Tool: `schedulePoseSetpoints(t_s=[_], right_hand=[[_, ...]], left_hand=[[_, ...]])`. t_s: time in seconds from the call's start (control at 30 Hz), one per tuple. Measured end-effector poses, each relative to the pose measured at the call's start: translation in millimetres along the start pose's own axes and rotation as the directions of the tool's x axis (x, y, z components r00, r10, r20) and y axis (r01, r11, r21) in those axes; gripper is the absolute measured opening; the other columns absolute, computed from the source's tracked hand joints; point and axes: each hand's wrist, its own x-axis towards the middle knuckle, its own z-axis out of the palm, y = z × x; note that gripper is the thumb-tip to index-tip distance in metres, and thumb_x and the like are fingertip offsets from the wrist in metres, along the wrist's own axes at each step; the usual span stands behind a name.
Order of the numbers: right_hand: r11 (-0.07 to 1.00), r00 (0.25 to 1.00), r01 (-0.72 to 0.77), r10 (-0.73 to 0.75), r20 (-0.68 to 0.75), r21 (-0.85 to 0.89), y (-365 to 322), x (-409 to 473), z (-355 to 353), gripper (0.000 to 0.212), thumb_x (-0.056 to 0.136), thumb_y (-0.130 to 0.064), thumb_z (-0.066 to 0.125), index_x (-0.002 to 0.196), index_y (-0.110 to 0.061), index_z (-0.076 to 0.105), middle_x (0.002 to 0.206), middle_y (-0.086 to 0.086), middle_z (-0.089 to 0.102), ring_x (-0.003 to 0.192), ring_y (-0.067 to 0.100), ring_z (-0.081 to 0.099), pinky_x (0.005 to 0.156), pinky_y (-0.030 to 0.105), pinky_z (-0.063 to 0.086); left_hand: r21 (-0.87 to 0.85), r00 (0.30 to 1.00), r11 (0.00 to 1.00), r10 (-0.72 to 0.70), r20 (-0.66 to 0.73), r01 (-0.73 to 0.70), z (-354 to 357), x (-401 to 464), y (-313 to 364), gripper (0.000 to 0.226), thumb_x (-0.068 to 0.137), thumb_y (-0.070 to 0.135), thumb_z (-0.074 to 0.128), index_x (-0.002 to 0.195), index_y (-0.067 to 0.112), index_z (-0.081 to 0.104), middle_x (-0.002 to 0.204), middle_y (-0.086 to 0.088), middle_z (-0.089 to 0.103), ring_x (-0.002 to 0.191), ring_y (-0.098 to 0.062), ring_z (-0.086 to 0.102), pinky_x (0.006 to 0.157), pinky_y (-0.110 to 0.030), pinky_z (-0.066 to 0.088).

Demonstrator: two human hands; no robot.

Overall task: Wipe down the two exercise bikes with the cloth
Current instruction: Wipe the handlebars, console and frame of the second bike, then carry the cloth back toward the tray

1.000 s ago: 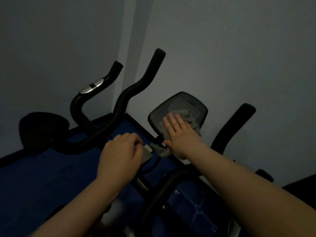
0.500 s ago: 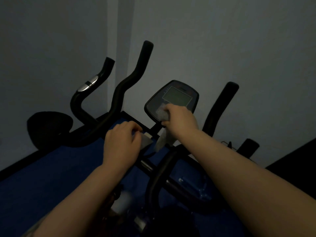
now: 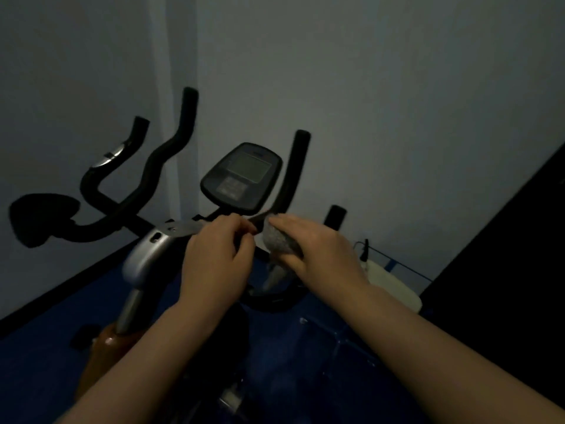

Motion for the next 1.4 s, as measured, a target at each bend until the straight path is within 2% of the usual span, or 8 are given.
schedulePoseSetpoints(t_s=[0.23, 0.33, 0.43, 0.6, 0.83, 1.0, 1.2, 1.4], right_hand=[[0.99, 0.99, -0.143, 0.143, -0.004, -0.014, 60, -128, -50, 0.055, 0.081, -0.026, 0.074, 0.132, -0.02, 0.055, 0.134, -0.002, 0.058, 0.119, 0.018, 0.055, 0.099, 0.03, 0.044], [0.969, 0.969, -0.245, 0.246, 0.03, -0.018, 87, -189, -51, 0.056, 0.081, -0.027, 0.074, 0.133, -0.02, 0.054, 0.135, -0.002, 0.056, 0.121, 0.016, 0.052, 0.1, 0.023, 0.038], [0.933, 0.928, -0.361, 0.36, 0.093, -0.013, 113, -242, -41, 0.055, 0.085, -0.03, 0.07, 0.136, -0.025, 0.05, 0.139, -0.007, 0.051, 0.124, 0.011, 0.047, 0.098, 0.014, 0.03], [0.837, 0.82, -0.547, 0.534, 0.208, 0.004, 148, -294, -17, 0.047, 0.088, -0.032, 0.065, 0.133, -0.028, 0.051, 0.134, -0.008, 0.054, 0.118, 0.011, 0.05, 0.097, 0.024, 0.041], [0.713, 0.67, -0.701, 0.651, 0.355, 0.014, 199, -305, 30, 0.039, 0.089, -0.027, 0.062, 0.128, -0.026, 0.054, 0.131, -0.008, 0.054, 0.115, 0.011, 0.051, 0.095, 0.025, 0.042], [0.615, 0.545, -0.788, 0.717, 0.435, -0.027, 244, -291, 56, 0.038, 0.091, -0.029, 0.059, 0.128, -0.023, 0.053, 0.131, -0.005, 0.053, 0.114, 0.012, 0.051, 0.094, 0.024, 0.042], [0.491, 0.423, -0.87, 0.79, 0.445, -0.044, 305, -258, 72, 0.046, 0.091, -0.028, 0.061, 0.134, -0.023, 0.048, 0.137, -0.001, 0.049, 0.122, 0.017, 0.048, 0.097, 0.023, 0.036], [0.46, 0.424, -0.887, 0.837, 0.346, -0.026, 359, -234, 75, 0.035, 0.088, -0.032, 0.065, 0.12, -0.023, 0.056, 0.122, 0.0, 0.059, 0.107, 0.019, 0.057, 0.083, 0.028, 0.045]], left_hand=[[-0.032, 0.989, 0.993, 0.12, 0.087, -0.118, 64, -77, 66, 0.011, 0.087, 0.014, 0.06, 0.09, 0.022, 0.066, 0.088, 0.011, 0.063, 0.083, -0.012, 0.057, 0.074, -0.035, 0.045], [-0.028, 0.968, 0.989, 0.145, 0.205, -0.142, 106, -118, 86, 0.012, 0.087, 0.013, 0.059, 0.092, 0.022, 0.065, 0.09, 0.011, 0.062, 0.086, -0.013, 0.057, 0.077, -0.034, 0.045], [0.036, 0.923, 0.989, 0.121, 0.365, -0.143, 149, -160, 90, 0.011, 0.089, 0.018, 0.056, 0.096, 0.021, 0.064, 0.095, 0.007, 0.063, 0.089, -0.014, 0.058, 0.078, -0.032, 0.043], [0.209, 0.799, 0.955, 0.047, 0.599, -0.213, 206, -202, 82, 0.012, 0.091, 0.027, 0.047, 0.095, 0.023, 0.057, 0.097, 0.006, 0.06, 0.091, -0.015, 0.056, 0.078, -0.031, 0.042], [0.326, 0.632, 0.893, -0.063, 0.772, -0.31, 272, -197, 46, 0.029, 0.093, 0.035, 0.044, 0.118, 0.022, 0.051, 0.117, 0.002, 0.054, 0.107, -0.018, 0.051, 0.087, -0.032, 0.039], [0.347, 0.549, 0.885, -0.13, 0.826, -0.311, 315, -170, 18, 0.032, 0.093, 0.035, 0.043, 0.121, 0.021, 0.051, 0.12, 0.0, 0.054, 0.109, -0.019, 0.052, 0.089, -0.032, 0.04], [0.318, 0.522, 0.885, -0.104, 0.847, -0.34, 370, -121, 11, 0.028, 0.092, 0.033, 0.044, 0.114, 0.019, 0.053, 0.118, -0.002, 0.055, 0.108, -0.022, 0.053, 0.088, -0.034, 0.039], [0.319, 0.514, 0.893, -0.121, 0.85, -0.318, 418, -82, 16, 0.028, 0.093, 0.034, 0.044, 0.114, 0.019, 0.053, 0.118, -0.002, 0.055, 0.109, -0.023, 0.053, 0.09, -0.035, 0.039]])
